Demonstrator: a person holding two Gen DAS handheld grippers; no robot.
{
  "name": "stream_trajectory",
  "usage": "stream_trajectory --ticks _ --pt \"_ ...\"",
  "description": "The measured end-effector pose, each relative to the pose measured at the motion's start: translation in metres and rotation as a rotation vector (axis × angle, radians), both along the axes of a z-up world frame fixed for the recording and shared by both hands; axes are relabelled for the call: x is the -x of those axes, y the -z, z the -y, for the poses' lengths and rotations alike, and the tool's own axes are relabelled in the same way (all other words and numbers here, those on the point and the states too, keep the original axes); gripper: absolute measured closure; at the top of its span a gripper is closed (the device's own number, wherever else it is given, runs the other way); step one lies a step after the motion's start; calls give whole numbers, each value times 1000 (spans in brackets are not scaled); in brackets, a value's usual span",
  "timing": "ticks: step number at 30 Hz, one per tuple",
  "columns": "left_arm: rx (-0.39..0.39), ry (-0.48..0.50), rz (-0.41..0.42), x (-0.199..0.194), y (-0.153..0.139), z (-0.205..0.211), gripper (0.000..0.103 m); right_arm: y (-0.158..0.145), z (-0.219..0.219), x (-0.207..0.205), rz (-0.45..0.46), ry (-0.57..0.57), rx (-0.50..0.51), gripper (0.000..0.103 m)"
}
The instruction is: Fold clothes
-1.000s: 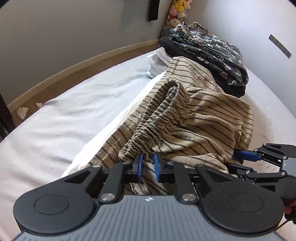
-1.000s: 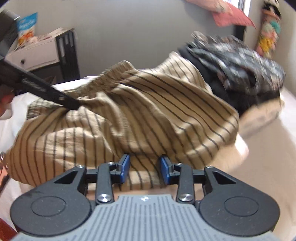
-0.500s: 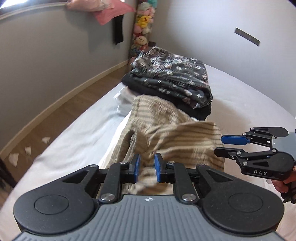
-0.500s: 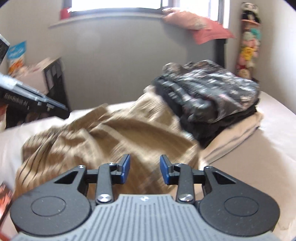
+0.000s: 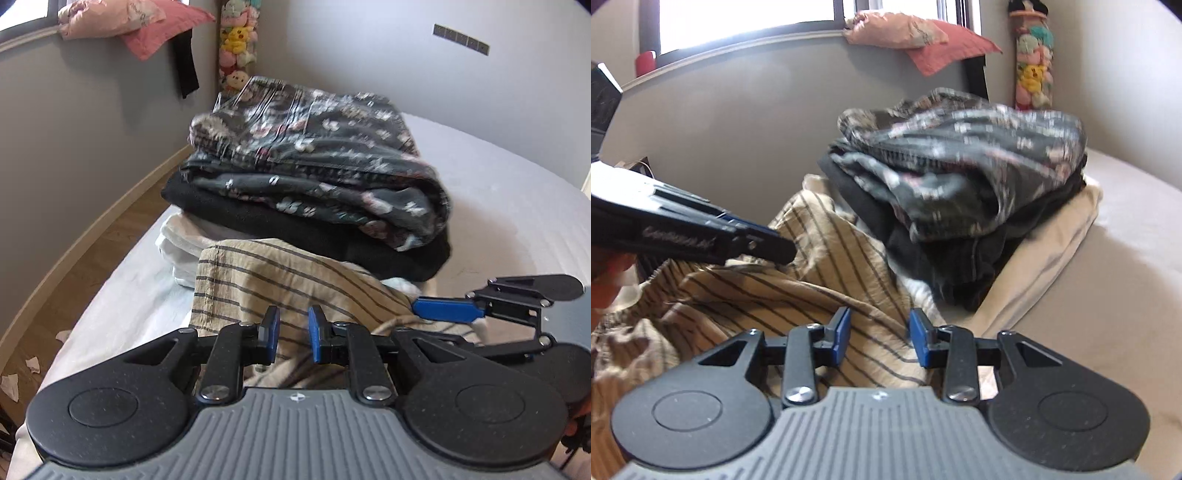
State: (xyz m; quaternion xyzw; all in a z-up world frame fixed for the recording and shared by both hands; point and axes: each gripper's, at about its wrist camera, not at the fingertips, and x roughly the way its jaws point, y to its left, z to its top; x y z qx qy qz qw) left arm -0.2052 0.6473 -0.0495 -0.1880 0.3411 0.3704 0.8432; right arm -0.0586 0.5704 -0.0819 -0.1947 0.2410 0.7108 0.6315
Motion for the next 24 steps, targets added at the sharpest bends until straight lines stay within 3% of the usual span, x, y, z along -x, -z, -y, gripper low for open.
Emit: stream_trajectory --ticks 4,8,12,18,24 --pt "70 -28 -64 -4 27 -20 84 20 -8 -7 -54 -9 28 64" --pt "139 -54 -75 -4 44 -35 83 31 -19 -12 -91 -10 61 64" --pt "157 -69 -115 -15 52 -44 83 37 -29 -15 -106 -10 85 64" --pt "140 -71 -123 -15 48 -39 83 34 -30 -14 -107 -6 94 64" --pt "89 -81 -97 -1 14 -22 83 12 -15 -23 -101 20 88 61"
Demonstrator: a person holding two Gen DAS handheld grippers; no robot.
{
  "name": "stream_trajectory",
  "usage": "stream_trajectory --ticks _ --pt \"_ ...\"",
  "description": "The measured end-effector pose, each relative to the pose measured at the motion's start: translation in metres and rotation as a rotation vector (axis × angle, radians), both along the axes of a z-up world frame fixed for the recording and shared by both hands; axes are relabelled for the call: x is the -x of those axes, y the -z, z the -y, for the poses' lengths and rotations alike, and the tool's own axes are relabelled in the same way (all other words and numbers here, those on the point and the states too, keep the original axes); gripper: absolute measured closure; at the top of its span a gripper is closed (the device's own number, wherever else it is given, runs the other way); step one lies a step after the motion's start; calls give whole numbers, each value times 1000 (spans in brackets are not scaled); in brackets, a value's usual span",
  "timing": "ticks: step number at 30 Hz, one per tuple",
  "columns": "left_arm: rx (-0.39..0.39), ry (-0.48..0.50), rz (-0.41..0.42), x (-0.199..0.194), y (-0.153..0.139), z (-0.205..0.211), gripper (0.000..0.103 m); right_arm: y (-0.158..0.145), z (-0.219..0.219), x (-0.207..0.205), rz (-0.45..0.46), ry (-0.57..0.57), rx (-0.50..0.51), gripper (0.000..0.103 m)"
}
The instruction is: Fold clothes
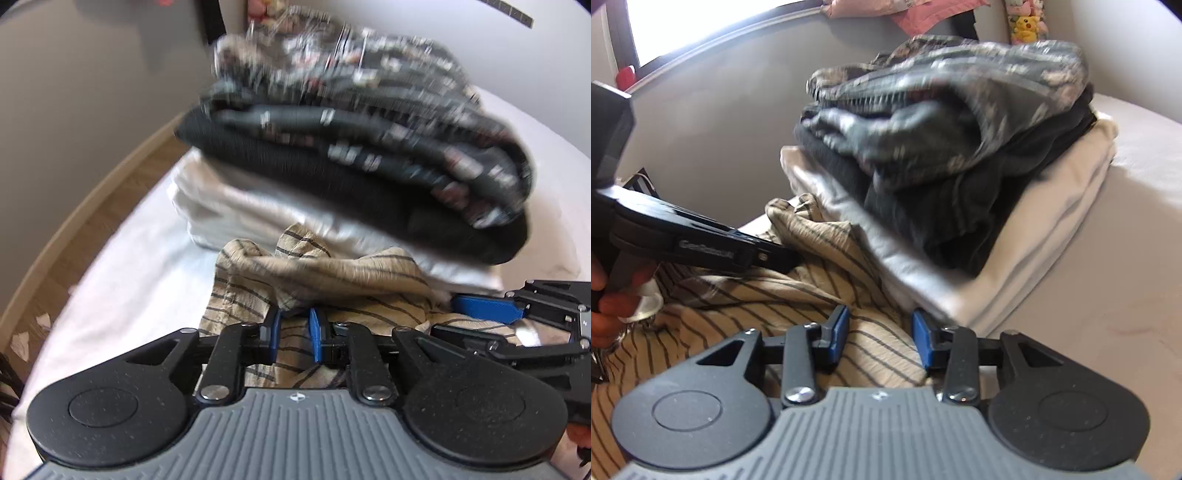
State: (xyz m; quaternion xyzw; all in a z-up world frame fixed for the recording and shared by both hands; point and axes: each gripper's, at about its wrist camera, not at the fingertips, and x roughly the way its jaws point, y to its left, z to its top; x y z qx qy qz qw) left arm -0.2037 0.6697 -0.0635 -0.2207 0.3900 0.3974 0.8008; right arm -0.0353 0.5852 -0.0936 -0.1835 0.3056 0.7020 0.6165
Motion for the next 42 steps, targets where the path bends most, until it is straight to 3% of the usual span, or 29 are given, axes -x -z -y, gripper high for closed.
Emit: stream_trajectory --ticks 13,17,23,26,31,36,42 --pt "-112 -14 32 28 -110 85 82 -90 74 21 53 23 -51 56" --pt "-156 -22 38 38 -139 126 76 -117 96 37 37 22 -47 50" --pt "-206 -70 86 55 -173 186 60 -155 146 58 29 31 -44 47" --pt "-222 -99 112 64 -181 217 49 -170 171 66 11 44 -43 44" --pt "-215 -167 121 76 -179 259 42 -178 216 80 11 60 -58 39" --pt "-225 -203 115 83 -168 296 28 -171 254 86 -38 89 -56 37" --pt "-253 -218 87 82 -158 334 23 -156 289 89 -69 150 -28 36"
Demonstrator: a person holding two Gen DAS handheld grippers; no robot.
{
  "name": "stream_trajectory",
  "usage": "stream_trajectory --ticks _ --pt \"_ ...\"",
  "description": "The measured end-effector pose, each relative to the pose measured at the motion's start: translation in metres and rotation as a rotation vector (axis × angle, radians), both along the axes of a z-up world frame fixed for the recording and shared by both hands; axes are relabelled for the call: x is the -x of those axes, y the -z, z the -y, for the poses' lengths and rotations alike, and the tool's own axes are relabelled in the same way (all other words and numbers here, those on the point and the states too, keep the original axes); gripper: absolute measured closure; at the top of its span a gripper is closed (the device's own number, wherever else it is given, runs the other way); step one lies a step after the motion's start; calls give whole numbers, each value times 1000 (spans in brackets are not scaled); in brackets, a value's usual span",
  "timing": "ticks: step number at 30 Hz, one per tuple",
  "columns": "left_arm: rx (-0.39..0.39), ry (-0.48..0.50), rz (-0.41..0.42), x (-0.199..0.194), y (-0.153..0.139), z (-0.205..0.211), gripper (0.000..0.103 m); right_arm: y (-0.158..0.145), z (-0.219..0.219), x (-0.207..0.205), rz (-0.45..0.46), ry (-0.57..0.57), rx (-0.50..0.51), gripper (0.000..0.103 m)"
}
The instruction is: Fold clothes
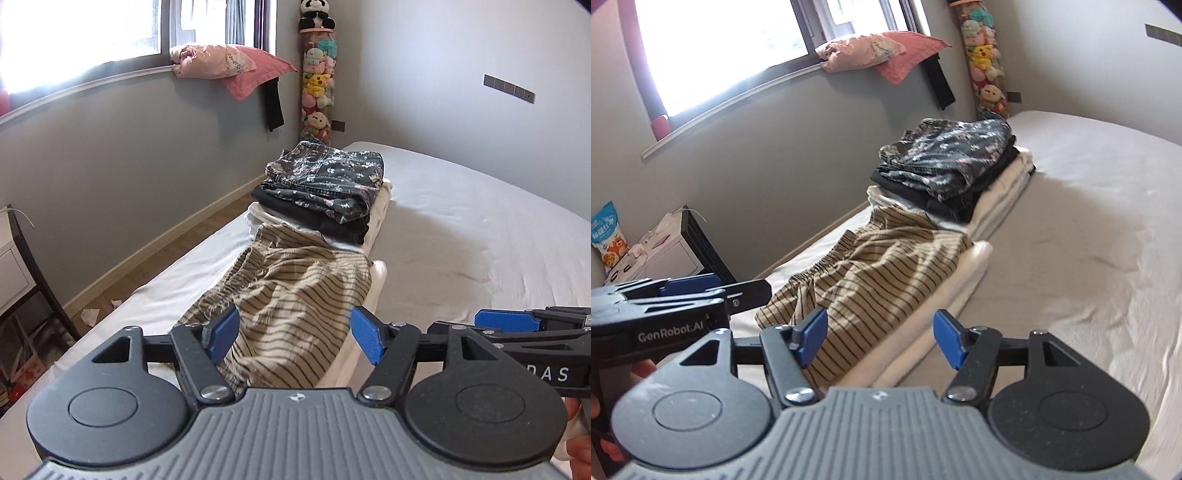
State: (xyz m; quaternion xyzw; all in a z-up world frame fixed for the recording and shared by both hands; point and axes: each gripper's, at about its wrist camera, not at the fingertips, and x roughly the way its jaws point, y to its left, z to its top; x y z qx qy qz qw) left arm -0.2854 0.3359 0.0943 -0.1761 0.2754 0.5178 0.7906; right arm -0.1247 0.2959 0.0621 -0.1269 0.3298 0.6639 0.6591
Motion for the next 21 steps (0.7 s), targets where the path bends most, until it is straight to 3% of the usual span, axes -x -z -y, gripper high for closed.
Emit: stream_trajectory --ticks 10,21 --pt "46 -4 2 3 23 36 23 23 43 13 33 70 30 35" --pt "73 -15 -22 5 34 52 24 33 59 22 47 107 64 34"
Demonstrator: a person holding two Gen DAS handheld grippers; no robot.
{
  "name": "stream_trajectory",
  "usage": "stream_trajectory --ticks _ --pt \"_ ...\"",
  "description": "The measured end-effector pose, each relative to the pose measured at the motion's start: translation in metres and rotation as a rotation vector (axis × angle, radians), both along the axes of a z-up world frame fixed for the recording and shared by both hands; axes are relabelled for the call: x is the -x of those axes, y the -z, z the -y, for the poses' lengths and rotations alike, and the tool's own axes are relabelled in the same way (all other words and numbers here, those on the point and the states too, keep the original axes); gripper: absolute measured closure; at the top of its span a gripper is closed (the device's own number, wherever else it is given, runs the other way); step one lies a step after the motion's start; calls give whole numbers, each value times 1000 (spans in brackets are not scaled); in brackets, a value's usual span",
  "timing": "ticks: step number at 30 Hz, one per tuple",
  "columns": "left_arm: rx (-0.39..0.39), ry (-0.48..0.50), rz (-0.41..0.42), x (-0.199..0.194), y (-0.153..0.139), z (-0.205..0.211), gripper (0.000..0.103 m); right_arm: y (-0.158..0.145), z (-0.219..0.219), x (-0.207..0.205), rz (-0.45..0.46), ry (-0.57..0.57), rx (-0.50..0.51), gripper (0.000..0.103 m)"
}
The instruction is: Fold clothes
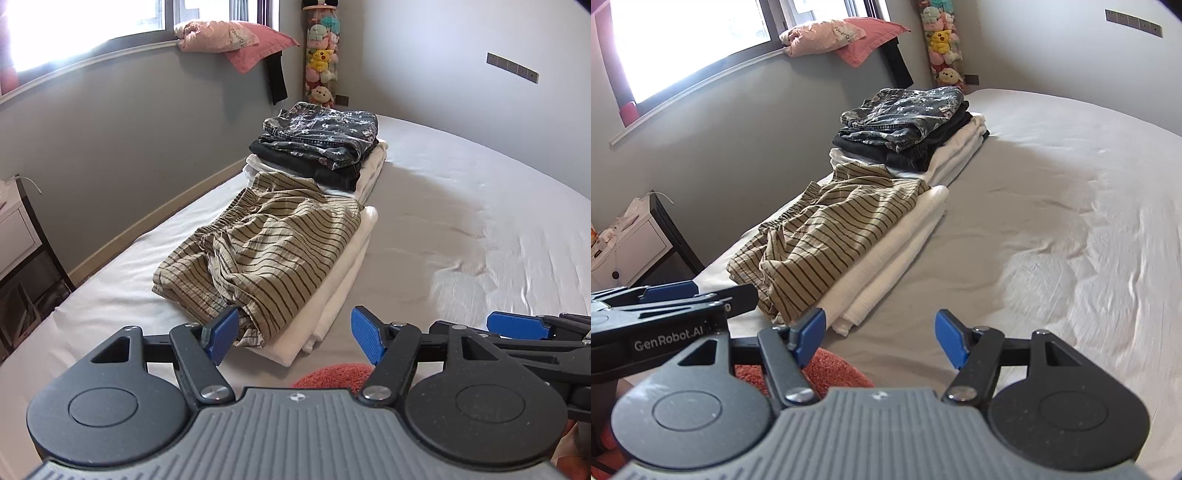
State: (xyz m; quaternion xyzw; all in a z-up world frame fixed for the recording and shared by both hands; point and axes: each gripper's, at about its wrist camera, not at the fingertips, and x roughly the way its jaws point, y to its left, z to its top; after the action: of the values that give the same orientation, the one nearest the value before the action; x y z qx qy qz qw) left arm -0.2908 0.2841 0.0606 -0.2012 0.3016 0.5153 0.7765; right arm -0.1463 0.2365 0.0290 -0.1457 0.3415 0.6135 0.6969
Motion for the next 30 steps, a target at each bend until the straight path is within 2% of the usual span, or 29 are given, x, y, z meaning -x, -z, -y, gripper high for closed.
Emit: stream_trajectory --ticks 30 --pt "4 5 -23 2 3 1 26 4 -2 4 -1 -7 24 34"
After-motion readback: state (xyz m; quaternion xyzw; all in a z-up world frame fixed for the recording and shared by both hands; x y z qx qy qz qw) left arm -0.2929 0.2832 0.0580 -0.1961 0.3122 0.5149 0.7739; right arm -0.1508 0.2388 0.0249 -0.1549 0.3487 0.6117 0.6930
